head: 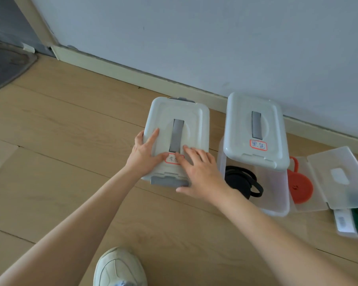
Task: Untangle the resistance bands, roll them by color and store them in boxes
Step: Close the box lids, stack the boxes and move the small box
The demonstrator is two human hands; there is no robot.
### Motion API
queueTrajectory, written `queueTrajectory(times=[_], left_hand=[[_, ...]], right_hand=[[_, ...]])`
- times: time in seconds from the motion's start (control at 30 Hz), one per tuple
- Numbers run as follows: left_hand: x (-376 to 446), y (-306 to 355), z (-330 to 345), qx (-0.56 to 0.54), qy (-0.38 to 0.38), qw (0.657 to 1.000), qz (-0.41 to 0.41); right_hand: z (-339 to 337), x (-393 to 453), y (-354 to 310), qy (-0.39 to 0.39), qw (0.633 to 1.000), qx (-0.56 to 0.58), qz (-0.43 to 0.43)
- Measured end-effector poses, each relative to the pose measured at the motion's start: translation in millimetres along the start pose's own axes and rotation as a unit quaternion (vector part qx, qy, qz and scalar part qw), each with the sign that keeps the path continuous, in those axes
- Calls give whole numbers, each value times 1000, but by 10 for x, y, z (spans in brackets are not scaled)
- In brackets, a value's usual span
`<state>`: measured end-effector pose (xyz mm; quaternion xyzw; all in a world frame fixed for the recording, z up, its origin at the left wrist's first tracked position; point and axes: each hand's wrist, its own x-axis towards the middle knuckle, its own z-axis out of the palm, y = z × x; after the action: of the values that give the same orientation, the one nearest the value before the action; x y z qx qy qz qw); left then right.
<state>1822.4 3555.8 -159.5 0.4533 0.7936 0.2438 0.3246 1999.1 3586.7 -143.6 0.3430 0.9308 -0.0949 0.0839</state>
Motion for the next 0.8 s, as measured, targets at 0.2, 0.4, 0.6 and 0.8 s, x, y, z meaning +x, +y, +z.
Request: queueTrajectory(times=[0.2,0.4,0.6,0.8], left_hand=[[-34,48,-20,-10,-14,1000,-7],[169,246,-15,134,56,985,97],[248,203,322,333,81,927,154],[269,186,351,349,97,920,150]], right_hand=[[-63,-34,-37,-15,1000,-2,-14],[-496,529,424,76,974,199,71],[-514,1445,817,26,948,267,174],[-384,1643,867,64,928,308,201]])
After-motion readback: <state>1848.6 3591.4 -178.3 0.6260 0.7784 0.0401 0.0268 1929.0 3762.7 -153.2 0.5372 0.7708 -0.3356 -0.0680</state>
